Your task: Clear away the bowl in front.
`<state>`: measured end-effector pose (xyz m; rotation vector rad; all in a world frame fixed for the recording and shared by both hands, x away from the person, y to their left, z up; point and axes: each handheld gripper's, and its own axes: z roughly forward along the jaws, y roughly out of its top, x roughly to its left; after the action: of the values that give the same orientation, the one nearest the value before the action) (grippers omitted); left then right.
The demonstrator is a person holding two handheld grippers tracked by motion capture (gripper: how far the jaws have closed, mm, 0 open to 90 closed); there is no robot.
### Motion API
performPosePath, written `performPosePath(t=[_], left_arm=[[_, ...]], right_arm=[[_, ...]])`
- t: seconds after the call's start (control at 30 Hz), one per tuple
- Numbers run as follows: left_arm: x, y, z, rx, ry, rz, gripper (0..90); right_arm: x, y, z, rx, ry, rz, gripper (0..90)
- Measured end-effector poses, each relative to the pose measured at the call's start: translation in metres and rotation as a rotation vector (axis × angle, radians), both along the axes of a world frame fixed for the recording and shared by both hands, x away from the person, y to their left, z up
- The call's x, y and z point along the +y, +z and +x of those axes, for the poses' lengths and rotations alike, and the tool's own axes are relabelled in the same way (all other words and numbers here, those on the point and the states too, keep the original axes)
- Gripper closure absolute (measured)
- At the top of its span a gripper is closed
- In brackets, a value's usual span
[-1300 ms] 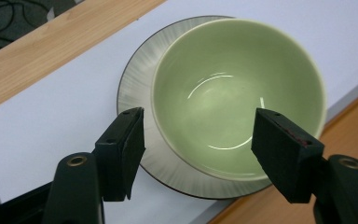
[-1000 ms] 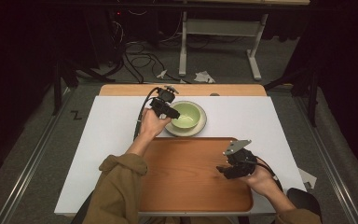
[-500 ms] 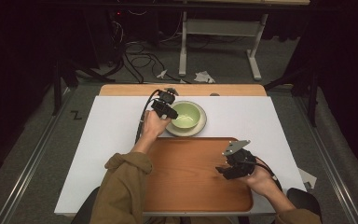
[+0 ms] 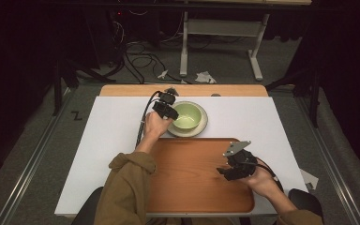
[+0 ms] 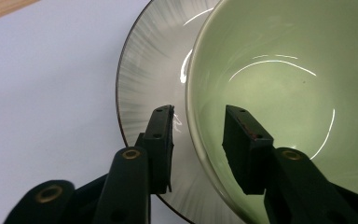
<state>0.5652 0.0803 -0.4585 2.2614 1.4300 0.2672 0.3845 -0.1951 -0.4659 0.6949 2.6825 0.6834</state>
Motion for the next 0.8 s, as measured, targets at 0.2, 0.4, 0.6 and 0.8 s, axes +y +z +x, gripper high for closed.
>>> performPosePath(t=[0.2, 0.4, 0.6, 0.8], left_arm=[[-0.0022, -0.0020, 0.0014, 0.032, 0.012, -0.029, 70.8], [0.0016, -0.0019, 0.0029, 0.046, 0.034, -0.056, 76.6], [-0.0009, -0.0016, 0.0027, 0.030, 0.056, -0.081, 80.9], [-0.0035, 0.0022, 0.0016, 0.013, 0.062, -0.110, 83.4]], right_arm=[[0.0010, -0.0012, -0.0003, 0.008, 0.001, -0.003, 36.9], [0.0013, -0.0012, -0.0002, 0.010, 0.008, -0.012, 36.9], [0.0011, -0.0012, -0.0007, 0.008, 0.005, -0.008, 36.9], [0.0023, -0.0018, -0.0017, 0.009, 0.005, -0.012, 37.0]])
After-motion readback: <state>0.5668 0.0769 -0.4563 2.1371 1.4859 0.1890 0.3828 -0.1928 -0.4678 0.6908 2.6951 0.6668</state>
